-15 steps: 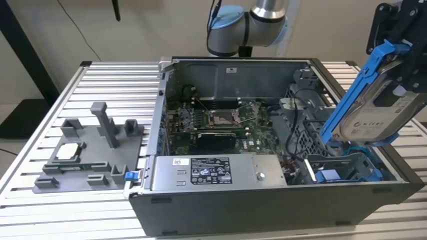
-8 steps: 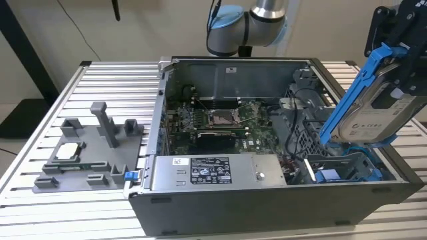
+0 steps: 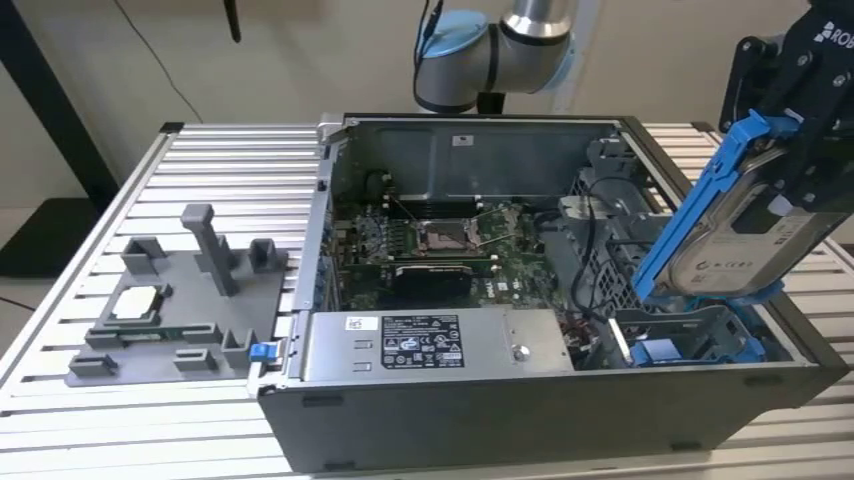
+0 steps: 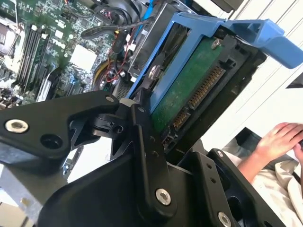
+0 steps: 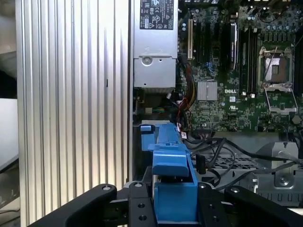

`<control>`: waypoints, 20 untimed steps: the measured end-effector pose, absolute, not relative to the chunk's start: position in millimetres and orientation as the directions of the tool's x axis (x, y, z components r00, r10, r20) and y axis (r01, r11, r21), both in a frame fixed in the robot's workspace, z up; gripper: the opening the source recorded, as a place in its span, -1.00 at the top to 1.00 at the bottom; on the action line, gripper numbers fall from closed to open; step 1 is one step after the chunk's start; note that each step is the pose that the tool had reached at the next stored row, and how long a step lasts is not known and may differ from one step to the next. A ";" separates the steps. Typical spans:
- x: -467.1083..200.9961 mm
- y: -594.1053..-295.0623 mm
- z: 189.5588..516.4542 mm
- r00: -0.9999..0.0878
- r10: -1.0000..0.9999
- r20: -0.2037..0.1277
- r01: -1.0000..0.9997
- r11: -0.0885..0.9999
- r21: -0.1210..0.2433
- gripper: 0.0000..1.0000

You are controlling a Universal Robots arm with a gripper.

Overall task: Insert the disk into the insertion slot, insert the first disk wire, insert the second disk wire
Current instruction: 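Insert the disk into the insertion slot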

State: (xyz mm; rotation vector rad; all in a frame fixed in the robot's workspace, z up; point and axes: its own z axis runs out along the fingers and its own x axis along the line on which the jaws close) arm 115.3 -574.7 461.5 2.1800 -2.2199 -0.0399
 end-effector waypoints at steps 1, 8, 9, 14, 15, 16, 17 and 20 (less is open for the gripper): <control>115.3 -574.8 459.7 -0.018 -1.000 0.003 -0.999 0.018 0.039 1.00; 115.3 -575.7 448.4 -0.018 -1.000 0.003 -0.999 0.018 0.039 1.00; 115.3 -575.7 447.2 -0.018 -1.000 0.004 -0.999 0.018 0.039 1.00; 115.3 -576.0 441.1 -0.018 -1.000 0.004 -0.999 0.018 0.039 1.00; 115.4 -576.0 439.9 -0.018 -1.000 0.004 -0.999 0.018 0.039 1.00; 115.3 -576.0 438.6 -0.018 -1.000 0.003 -0.999 0.018 0.039 1.00; 115.3 -576.0 437.4 -0.018 -1.000 0.003 -0.999 0.018 0.039 1.00; 115.3 -576.1 433.4 -0.018 -1.000 0.004 -0.999 0.018 0.039 1.00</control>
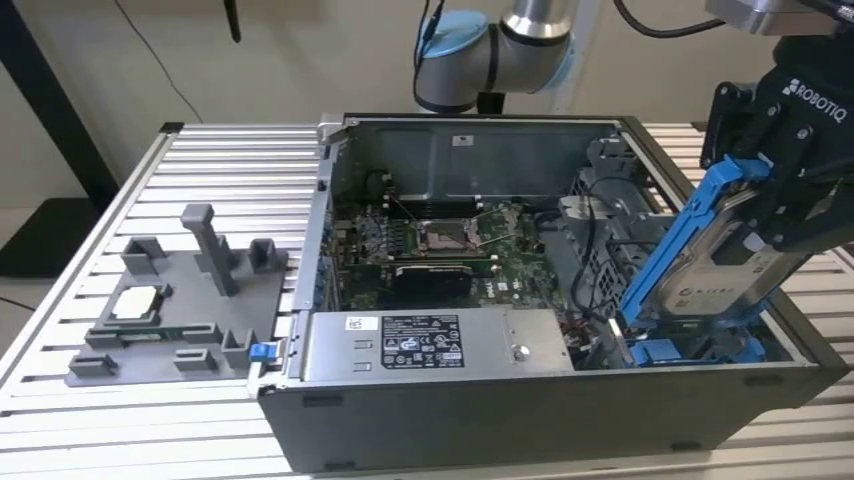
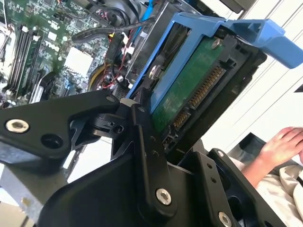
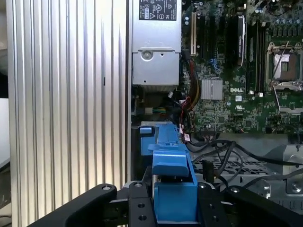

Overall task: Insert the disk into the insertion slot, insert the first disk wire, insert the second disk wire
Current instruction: 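Insert the disk into the insertion slot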

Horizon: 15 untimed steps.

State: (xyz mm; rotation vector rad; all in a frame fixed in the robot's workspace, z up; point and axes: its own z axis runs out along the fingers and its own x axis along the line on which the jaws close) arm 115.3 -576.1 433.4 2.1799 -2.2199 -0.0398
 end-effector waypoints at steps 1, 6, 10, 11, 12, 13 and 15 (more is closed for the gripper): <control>115.3 -576.1 432.1 -0.018 -1.000 0.004 -0.999 0.018 0.039 1.00; 116.3 -576.2 426.8 -0.018 -1.000 0.003 -0.999 0.018 0.039 1.00; 119.9 -576.1 423.8 -0.018 -1.000 0.003 -0.999 0.018 0.039 1.00; 120.8 -576.1 422.8 -0.018 -1.000 0.003 -0.999 0.018 0.039 1.00; 121.6 -576.1 421.5 -0.018 -1.000 0.003 -0.999 0.018 0.039 1.00; 122.2 -576.1 420.2 -0.018 -1.000 0.003 -0.999 0.018 0.039 1.00; 123.0 -576.1 417.4 -0.018 -1.000 0.003 -0.999 0.018 0.039 1.00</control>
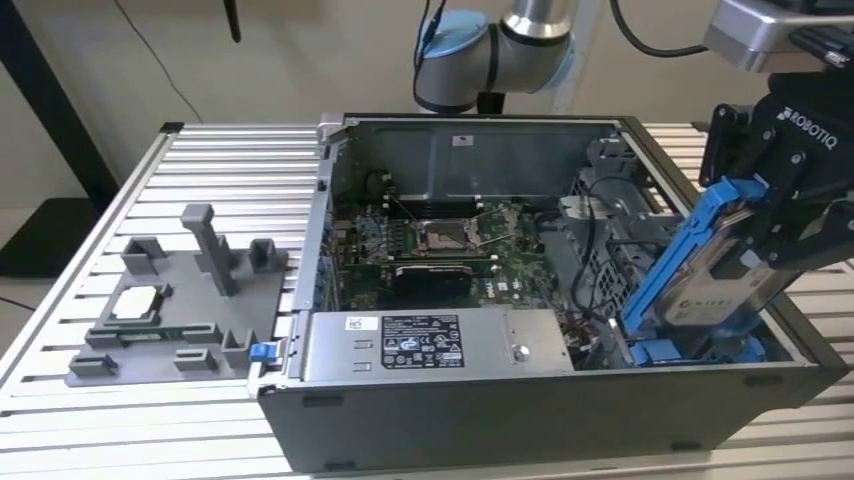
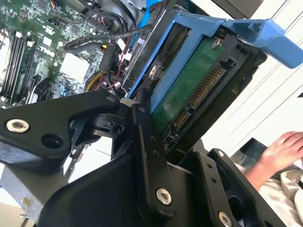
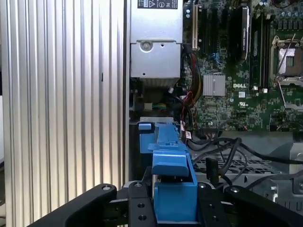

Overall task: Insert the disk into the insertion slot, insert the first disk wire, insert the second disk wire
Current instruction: 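Insert the disk into the insertion slot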

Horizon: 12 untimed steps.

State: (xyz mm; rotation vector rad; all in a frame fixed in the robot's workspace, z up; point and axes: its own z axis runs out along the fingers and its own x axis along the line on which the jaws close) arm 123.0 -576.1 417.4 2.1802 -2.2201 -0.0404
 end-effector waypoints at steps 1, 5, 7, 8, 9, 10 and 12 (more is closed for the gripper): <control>123.1 -576.1 416.1 -0.018 -1.000 0.003 -0.999 0.018 0.039 1.00; 124.0 -576.1 412.2 -0.018 -1.000 0.003 -0.999 0.018 0.039 1.00; 124.3 -576.2 409.8 -0.018 -1.000 0.003 -0.999 0.018 0.039 1.00; 124.3 -576.2 408.6 -0.018 -1.000 0.003 -0.999 0.018 0.039 1.00; 124.4 -576.1 407.6 -0.018 -1.000 0.003 -0.999 0.018 0.039 1.00; 124.4 -575.9 406.7 -0.018 -1.000 0.003 -0.999 0.018 0.039 1.00; 124.4 -575.6 404.5 -0.018 -1.000 0.003 -0.999 0.018 0.039 1.00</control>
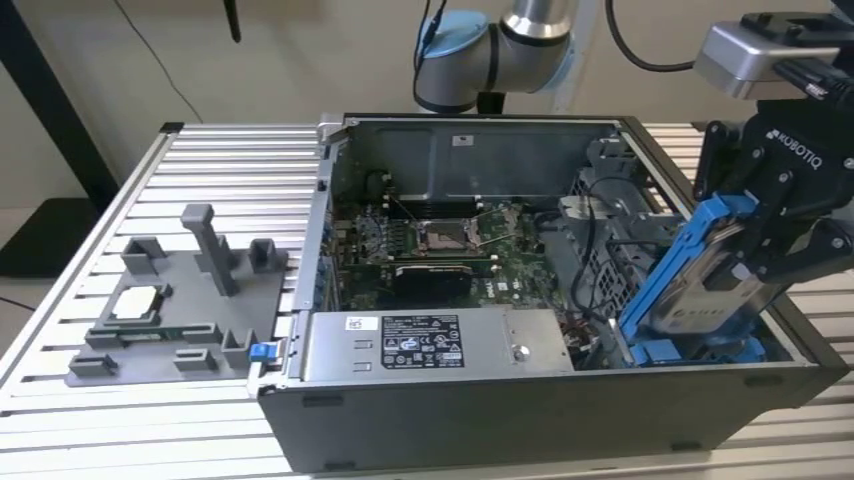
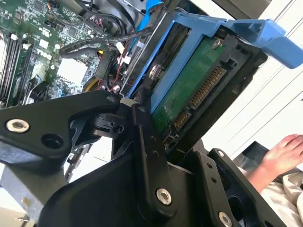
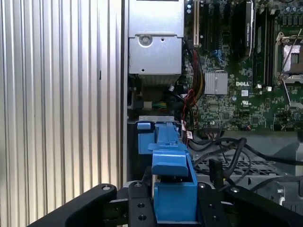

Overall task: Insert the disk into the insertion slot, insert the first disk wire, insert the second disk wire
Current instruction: 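Insert the disk into the insertion slot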

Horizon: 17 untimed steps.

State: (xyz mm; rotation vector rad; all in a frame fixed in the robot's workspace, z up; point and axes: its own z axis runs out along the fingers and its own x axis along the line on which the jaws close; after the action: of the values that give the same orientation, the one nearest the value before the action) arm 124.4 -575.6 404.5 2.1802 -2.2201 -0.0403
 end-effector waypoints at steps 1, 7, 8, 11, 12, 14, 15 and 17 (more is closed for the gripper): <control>124.4 -575.5 403.2 -0.018 -1.000 0.003 -0.999 0.018 0.039 1.00; 124.4 -575.2 394.3 -0.018 -1.000 0.002 -0.999 0.018 0.039 1.00; 124.4 -575.2 392.5 -0.018 -1.000 0.002 -0.999 0.018 0.039 1.00; 124.4 -575.2 387.3 -0.018 -1.000 0.002 -0.999 0.018 0.039 1.00; 124.4 -575.2 386.5 -0.018 -1.000 0.002 -0.999 0.018 0.039 1.00; 124.4 -575.2 386.3 -0.018 -1.000 0.003 -0.999 0.018 0.039 1.00; 124.4 -575.2 386.3 -0.018 -1.000 0.003 -0.999 0.018 0.039 1.00; 124.4 -575.2 386.2 -0.018 -1.000 0.002 -0.999 0.018 0.039 1.00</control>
State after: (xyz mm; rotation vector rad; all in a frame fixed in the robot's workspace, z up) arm 124.4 -575.2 386.2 2.1805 -2.2204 -0.0410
